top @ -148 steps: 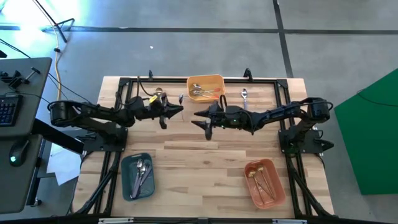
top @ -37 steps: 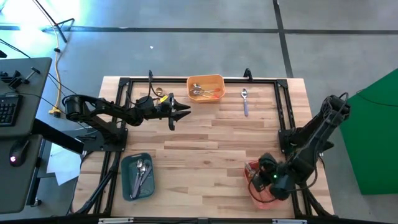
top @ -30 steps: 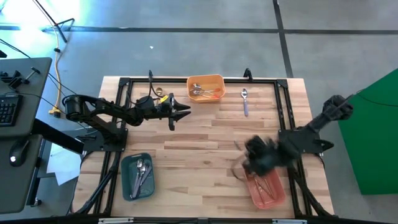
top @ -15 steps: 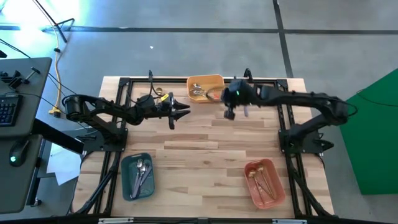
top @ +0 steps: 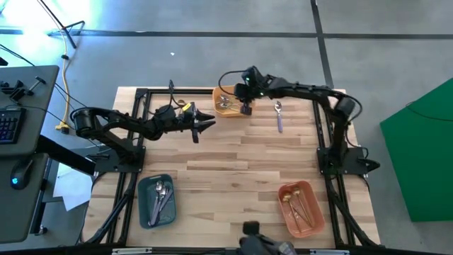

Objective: Sort silverware by color (type)
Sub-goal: Put the orange spoon into the yellow bin, then put the blue spoon into the blue bin

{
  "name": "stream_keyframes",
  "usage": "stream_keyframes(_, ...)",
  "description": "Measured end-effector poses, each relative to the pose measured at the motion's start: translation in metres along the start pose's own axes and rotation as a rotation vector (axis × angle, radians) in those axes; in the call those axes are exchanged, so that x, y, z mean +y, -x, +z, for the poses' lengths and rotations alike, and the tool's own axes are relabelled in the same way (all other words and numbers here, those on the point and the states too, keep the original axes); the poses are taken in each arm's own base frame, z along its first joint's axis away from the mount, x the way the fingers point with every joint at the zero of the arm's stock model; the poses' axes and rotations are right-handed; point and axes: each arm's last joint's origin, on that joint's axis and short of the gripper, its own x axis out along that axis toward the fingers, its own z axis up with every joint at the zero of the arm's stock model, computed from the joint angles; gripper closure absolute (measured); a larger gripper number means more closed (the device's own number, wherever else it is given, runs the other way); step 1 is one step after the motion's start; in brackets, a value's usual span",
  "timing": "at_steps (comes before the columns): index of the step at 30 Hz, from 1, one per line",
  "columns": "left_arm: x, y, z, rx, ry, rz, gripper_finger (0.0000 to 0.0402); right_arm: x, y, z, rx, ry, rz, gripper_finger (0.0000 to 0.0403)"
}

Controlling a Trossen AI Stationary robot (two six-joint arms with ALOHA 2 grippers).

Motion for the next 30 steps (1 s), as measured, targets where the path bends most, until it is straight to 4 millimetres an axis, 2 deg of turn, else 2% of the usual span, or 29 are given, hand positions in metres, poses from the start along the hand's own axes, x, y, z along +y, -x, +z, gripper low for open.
stream_keyframes(3, 0.002, 0.000, 0.000, 0.002, 0.000, 0.007, 0.0287, -0.012, -0.017, 0.000, 0.019, -0.005, 0.009, 0.0403)
stream_keyframes(8, 0.005, 0.001, 0.001, 0.000, 0.000, 0.020, 0.0287, -0.022, -0.038, -0.006, 0.048, -0.024, 0.051, 0.0403)
stream_keyframes(14, 0.008, 0.002, 0.001, -0.002, -0.001, 0.034, 0.0287, -0.020, -0.054, -0.015, 0.092, -0.060, 0.077, 0.0403)
stream_keyframes(18, 0.010, 0.002, 0.001, -0.003, -0.002, 0.040, 0.0287, -0.020, -0.057, -0.016, 0.097, -0.091, 0.078, 0.0395)
stream_keyframes(26, 0.013, 0.001, 0.006, -0.018, -0.073, 0.059, 0.0287, -0.019, -0.056, -0.018, 0.130, -0.193, 0.072, 0.0324)
stream_keyframes(30, 0.016, 0.001, 0.007, -0.020, -0.053, 0.073, 0.0287, -0.018, -0.042, -0.008, 0.115, -0.203, 0.053, 0.0332)
